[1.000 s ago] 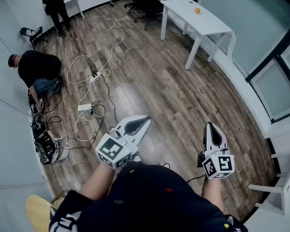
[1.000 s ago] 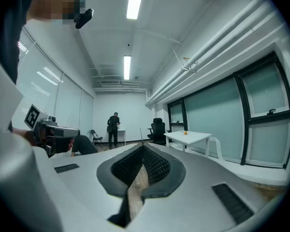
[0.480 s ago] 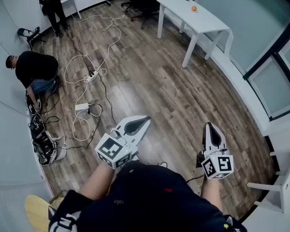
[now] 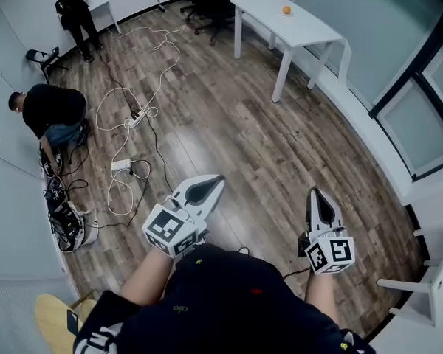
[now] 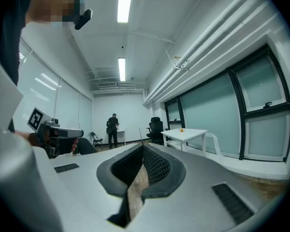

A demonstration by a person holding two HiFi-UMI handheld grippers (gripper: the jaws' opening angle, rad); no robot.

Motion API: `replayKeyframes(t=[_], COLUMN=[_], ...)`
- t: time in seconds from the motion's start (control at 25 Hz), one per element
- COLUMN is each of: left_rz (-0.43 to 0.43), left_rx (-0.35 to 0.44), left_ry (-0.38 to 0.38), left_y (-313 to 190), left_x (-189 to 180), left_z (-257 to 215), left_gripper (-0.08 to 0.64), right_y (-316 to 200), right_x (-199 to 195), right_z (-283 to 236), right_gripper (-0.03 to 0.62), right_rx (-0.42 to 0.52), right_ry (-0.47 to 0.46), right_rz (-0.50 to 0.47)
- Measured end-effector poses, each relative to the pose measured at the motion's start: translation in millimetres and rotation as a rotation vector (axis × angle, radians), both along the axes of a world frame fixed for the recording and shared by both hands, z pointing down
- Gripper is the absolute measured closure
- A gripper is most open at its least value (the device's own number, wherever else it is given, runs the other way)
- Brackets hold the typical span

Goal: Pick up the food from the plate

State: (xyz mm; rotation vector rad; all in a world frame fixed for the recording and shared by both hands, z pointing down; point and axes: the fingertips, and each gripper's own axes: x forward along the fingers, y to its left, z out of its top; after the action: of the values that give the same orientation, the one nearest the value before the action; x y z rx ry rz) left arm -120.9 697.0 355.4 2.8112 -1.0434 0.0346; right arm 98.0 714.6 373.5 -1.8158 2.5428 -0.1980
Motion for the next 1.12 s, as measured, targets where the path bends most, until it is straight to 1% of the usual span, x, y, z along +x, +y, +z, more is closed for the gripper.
replayKeyframes(t=[0.12, 0.24, 0.44, 0.56, 0.76, 0.92, 1.0, 1.12], left_rz=[-0.014, -0.004, -0.005, 0.019, 0.062, 0.088, 0.099, 0.102], left_rx=[-0.007, -0.005, -0.019, -0.014, -0.019, -0.016, -0.019, -0.034], left_ry=[-0.023, -0.060, -0.082, -0.082, -0.070, -0.057, -0.052, -0.043], left_y=[-1.0, -3.9, -22.5, -38.7, -82.0, -126.5, -149.0, -188.4], left_x=[22.6, 45.9, 66.2, 82.2, 104.1, 119.2, 122.0, 114.2], left_z=[7.5, 12.1, 15.8, 17.7, 24.7, 25.1, 26.6, 32.5], left_gripper=[0.537, 0.537, 0.537, 0.537, 0.537, 0.537, 0.537, 0.537], right_y=[6.0, 4.3, -8.6, -20.0, -52.3, -88.3, -109.6, -147.3], right_x=[26.6, 54.1, 72.6, 83.3, 104.3, 116.3, 118.9, 111.3], right_z=[11.3, 27.8, 42.2, 45.6, 48.4, 47.5, 48.3, 48.8], right_gripper=[0.568, 0.568, 0.568, 0.568, 0.568, 0.568, 0.568, 0.568], right_rx=[-0.012, -0.036, -0.062, -0.064, -0.075, -0.090, -0.099, -0.107], right_ry=[-0.011, -0.036, -0.058, -0.054, -0.049, -0.026, -0.018, -0.004], right_rz=[-0.007, 0.005, 0.006, 0.014, 0.058, 0.080, 0.090, 0.096])
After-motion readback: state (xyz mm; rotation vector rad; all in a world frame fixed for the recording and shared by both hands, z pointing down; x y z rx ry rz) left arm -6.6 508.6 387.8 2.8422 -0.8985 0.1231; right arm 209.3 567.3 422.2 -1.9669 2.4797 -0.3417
